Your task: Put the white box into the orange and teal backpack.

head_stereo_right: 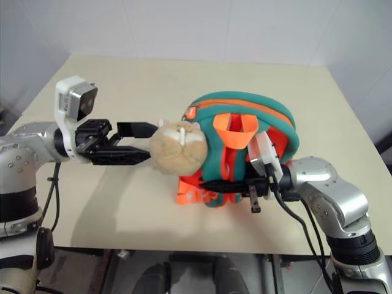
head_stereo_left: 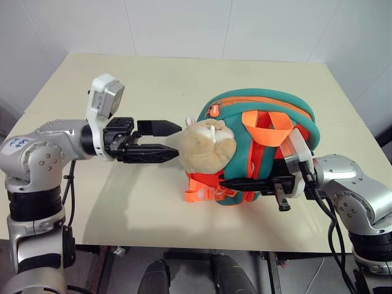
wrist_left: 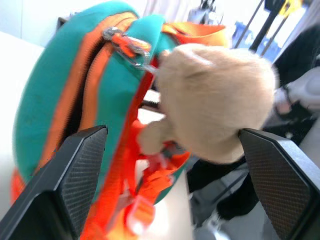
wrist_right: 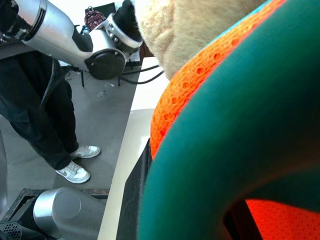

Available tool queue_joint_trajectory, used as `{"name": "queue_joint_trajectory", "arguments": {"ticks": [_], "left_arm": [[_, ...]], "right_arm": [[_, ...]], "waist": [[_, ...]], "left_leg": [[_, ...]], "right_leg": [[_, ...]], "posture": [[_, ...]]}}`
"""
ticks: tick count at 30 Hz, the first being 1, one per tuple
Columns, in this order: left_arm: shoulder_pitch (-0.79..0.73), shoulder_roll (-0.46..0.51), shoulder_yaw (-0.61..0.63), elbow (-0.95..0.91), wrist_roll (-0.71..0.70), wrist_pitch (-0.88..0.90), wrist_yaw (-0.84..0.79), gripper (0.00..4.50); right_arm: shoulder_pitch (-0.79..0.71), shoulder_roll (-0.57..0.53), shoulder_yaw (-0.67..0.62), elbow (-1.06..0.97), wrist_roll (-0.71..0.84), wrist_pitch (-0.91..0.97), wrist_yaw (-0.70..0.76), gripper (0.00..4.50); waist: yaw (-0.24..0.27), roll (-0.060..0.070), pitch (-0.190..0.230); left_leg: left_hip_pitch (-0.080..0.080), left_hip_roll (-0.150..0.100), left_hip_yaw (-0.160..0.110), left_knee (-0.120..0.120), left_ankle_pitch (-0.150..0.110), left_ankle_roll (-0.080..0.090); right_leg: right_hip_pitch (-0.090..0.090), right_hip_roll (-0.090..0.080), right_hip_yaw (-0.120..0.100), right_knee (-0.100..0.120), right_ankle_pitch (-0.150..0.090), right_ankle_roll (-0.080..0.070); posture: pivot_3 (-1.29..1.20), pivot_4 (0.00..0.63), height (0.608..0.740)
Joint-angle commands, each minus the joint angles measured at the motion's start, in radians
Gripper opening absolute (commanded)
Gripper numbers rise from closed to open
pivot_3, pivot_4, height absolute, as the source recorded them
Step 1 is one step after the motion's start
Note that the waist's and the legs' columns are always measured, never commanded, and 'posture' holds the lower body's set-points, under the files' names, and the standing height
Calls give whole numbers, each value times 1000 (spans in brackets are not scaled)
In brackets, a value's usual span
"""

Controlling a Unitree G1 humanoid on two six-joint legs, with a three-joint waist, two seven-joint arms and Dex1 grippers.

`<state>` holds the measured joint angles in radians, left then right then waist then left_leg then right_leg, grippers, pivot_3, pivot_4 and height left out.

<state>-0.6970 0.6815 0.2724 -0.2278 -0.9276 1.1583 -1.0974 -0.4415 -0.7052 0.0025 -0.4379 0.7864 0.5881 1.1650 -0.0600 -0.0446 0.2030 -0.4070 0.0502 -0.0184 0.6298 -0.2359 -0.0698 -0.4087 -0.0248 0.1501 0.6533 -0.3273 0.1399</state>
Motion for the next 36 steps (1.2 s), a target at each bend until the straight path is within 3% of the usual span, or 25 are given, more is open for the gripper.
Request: {"name": "queue_joint_trajectory", "arguments": {"ticks": [1, 8, 19, 23, 33, 36], "left_arm": [[34, -21, 57, -60, -89, 11, 81, 4469], [50, -58, 31, -79, -138, -9, 183, 4469], [-22, -86, -97, -35, -105, -66, 207, 4469], [-47, -64, -122, -29, -112, -52, 191, 3570], [-109, 55, -167, 35, -57, -71, 98, 600], [-145, 121, -187, 81, -24, -86, 28, 331]], "right_arm": [[9, 25, -24, -9, 19, -29, -9, 0], [70, 101, -63, -35, 20, -79, -105, 0], [188, 181, -106, -123, 28, -140, -240, 0], [212, 182, -103, -141, 27, -149, -264, 0], [247, 181, -118, -161, 33, -171, -300, 0], [263, 185, -128, -170, 40, -181, -309, 0]], "waist": [[1, 0, 0], [2, 0, 0], [3, 0, 0], [2, 0, 0], [2, 0, 0], [1, 0, 0]], "left_leg": [[0, 0, 0, 0, 0, 0], [0, 0, 0, 0, 0, 0], [0, -1, 0, -1, 0, 0], [0, -1, 1, -1, 0, 0], [0, -1, 1, -3, 0, 0], [0, -1, 1, -3, 0, 0]], "right_leg": [[0, 0, 0, 0, 0, 0], [1, 0, 0, 0, 0, 0], [1, 0, 1, -1, 0, 0], [0, 0, 1, -2, 0, 0], [1, 0, 1, -4, 0, 0], [0, 0, 1, -4, 0, -1]], "posture": [[0, 150, 740], [0, 150, 740], [0, 150, 740], [0, 150, 740], [0, 150, 740], [0, 150, 740]]}}
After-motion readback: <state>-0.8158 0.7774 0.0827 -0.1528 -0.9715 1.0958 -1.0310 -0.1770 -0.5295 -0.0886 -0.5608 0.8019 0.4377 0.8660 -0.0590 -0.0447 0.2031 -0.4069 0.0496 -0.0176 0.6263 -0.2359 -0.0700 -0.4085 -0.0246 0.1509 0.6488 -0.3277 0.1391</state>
